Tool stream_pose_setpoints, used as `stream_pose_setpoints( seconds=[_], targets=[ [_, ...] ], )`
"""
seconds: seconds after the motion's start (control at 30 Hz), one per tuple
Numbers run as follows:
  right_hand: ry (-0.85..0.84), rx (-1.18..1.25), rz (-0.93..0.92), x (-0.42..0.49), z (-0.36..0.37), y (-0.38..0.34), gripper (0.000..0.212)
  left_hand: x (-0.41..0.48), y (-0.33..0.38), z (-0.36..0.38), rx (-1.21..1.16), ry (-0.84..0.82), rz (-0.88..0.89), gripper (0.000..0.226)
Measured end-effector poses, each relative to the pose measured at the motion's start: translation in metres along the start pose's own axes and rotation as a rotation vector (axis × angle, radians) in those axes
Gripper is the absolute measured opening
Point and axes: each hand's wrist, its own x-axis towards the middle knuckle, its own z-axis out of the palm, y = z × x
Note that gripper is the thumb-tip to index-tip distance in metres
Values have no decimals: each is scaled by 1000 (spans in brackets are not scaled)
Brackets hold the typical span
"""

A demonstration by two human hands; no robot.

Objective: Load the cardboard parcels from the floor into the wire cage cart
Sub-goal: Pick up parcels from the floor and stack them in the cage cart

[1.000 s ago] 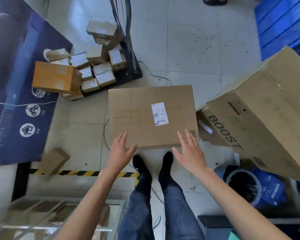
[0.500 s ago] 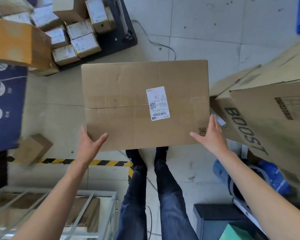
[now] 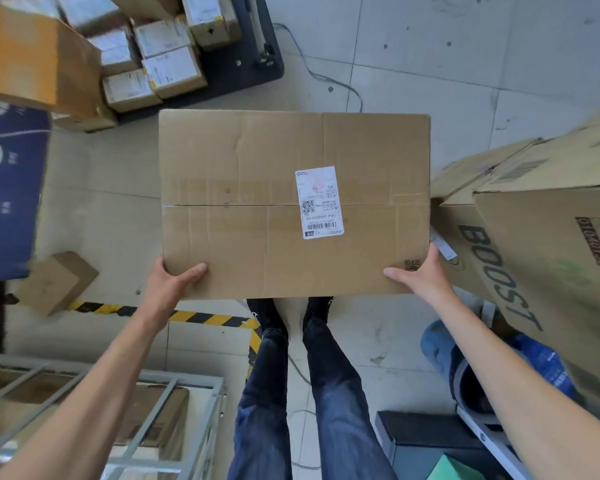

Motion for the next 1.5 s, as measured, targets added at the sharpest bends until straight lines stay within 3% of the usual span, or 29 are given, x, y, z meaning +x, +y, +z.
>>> stream_pose_setpoints(
  seconds=[0.17,0.4,0.7,1.03,1.23,1.4,1.5],
  targets=[
    [4,74,-82,-33,-18,-25,97,-27,28,-25,-34,79,59,63],
    [45,94,-221,-109,-47,-98,117,-104,83,-85,-98,185,154,66],
    [-23,22,-538,-220,-99,-196,99,-259,105,-154,-273,379,240,66],
    [-254,-186,-840,-332,-77,-230,103,-451,-1,-178,-543,722,179,82],
    [-405,-336,-1013,-421,-21,-231,80,-565,-97,-188,-722,964,110,64],
    [-530,-434,-1146,-508,41,-216,91,-660,-178,-189,-872,1147,94,40],
    [-586,-497,-1210,-564,81,-191,98,-715,-232,-191,-931,1236,82,38]
  ],
)
